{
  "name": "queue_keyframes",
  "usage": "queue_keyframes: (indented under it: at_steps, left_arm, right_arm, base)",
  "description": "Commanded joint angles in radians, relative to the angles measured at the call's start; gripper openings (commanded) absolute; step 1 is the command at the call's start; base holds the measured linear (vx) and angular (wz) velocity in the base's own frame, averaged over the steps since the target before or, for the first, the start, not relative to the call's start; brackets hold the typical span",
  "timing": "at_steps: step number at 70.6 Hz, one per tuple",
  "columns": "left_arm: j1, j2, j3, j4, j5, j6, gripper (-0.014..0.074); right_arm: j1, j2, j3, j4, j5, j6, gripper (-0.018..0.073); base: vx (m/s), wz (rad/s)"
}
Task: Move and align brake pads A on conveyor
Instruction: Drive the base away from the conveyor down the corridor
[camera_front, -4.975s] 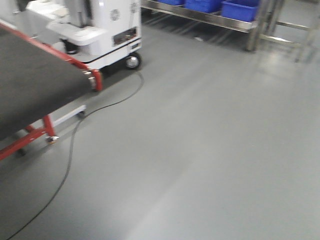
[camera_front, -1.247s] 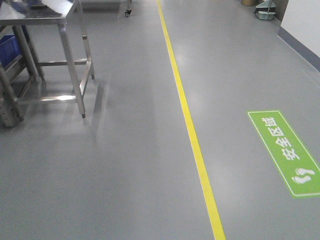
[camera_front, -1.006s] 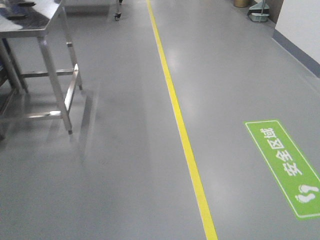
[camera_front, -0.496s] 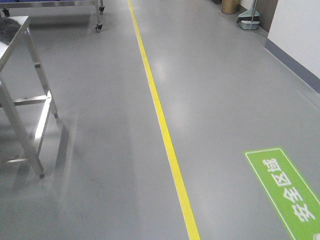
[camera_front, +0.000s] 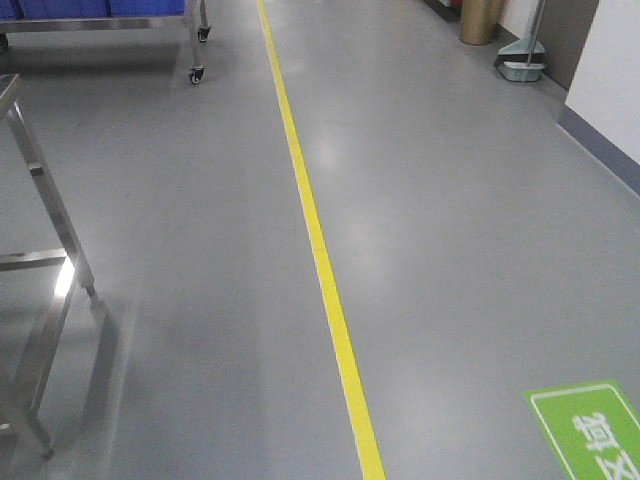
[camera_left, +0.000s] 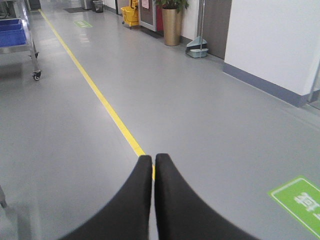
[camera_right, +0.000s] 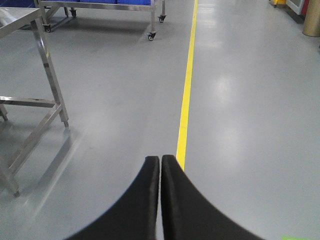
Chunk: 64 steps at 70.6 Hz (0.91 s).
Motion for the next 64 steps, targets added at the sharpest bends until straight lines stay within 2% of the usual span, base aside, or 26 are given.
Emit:
queue_keyframes:
  at_steps: [1, 64]
  left_arm:
    - [-0.007, 0.007, -0.026, -0.017, -0.061, 0.0, -0.0006]
    - [-0.007, 0.007, -0.026, -0.017, -0.061, 0.0, -0.0006]
  right_arm:
    - [-0.003, 0.009, -0.028, -0.007, -0.074, 0.0, -0.0009]
    - [-0.003, 0.009, -0.028, -0.007, -0.075, 0.0, -0.0009]
  base:
    - [0.64, 0.04]
    - [0.63, 0.04]
